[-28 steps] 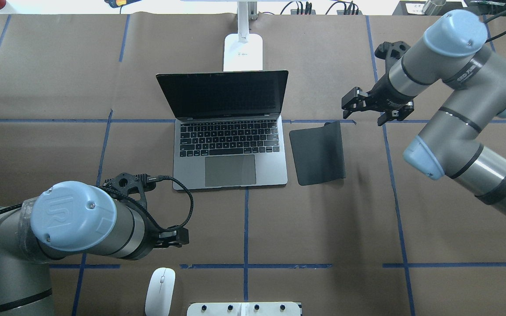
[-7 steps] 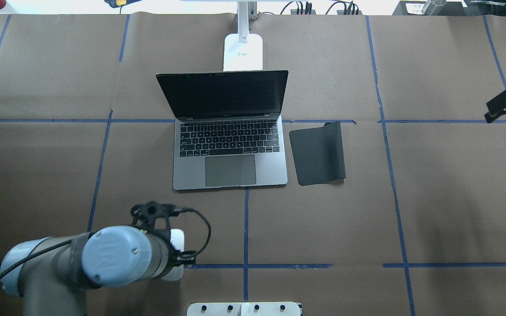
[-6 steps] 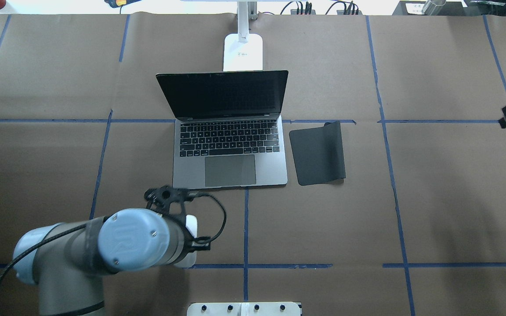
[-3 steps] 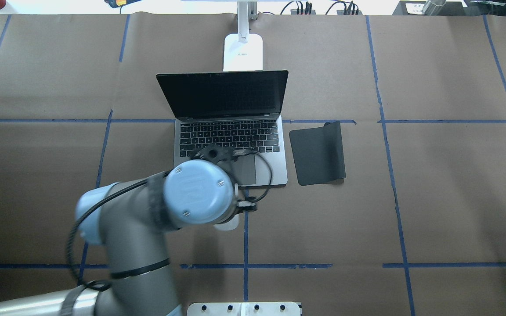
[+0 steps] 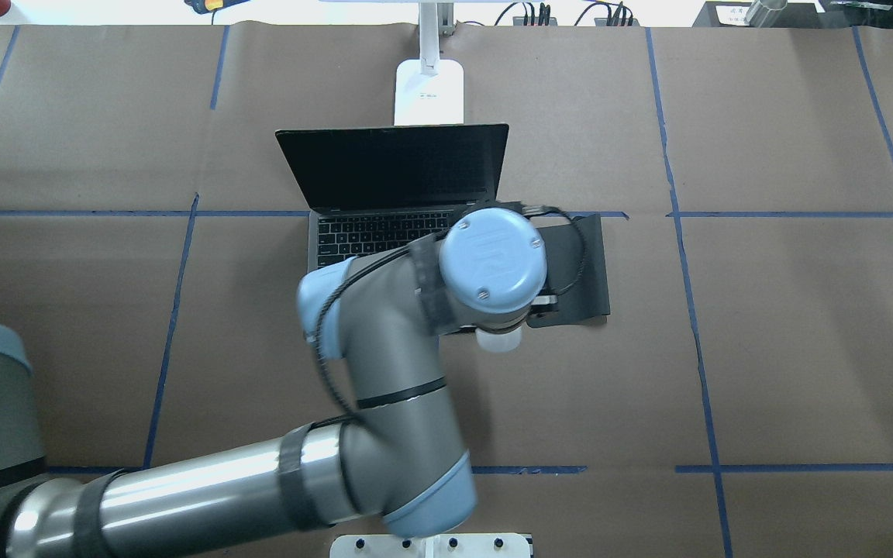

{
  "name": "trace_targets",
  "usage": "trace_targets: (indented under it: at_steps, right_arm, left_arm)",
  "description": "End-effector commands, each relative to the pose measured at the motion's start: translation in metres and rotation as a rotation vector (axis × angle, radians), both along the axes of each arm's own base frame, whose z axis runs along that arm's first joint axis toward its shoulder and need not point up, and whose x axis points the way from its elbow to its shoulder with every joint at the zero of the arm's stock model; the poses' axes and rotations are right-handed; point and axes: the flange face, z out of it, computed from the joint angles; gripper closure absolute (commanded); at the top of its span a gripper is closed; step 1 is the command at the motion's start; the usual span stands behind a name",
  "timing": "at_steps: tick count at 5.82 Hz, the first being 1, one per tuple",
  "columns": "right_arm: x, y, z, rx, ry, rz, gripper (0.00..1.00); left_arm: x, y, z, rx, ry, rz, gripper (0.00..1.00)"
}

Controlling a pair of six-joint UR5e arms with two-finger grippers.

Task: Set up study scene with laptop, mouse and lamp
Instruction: 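Carry the white mouse with the left gripper over the black mouse pad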

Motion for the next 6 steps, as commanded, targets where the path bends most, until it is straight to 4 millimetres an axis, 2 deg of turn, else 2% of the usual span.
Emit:
trace_targets:
  at_steps: [1, 2, 5, 6]
  right_arm:
    - [0.004, 0.002, 0.008, -0.004, 0.012, -0.003, 0.00]
    - [0.005, 0.002, 0.007, -0.002, 0.012, -0.001, 0.00]
    - [0.007, 0.006, 0.012, -0.014, 0.013, 0.004, 0.00]
    - [0.009, 0.008, 0.014, -0.019, 0.011, 0.008, 0.00]
  left_arm:
    - [0.040, -0.025, -0.023, -0.005, 0.004, -0.013, 1.00]
    - [0.059, -0.045, -0.027, -0.007, 0.006, -0.028, 1.00]
    - [0.090, -0.066, -0.023, 0.012, 0.032, -0.033, 1.00]
    - [0.104, -0.074, -0.012, 0.026, 0.053, -0.038, 1.00]
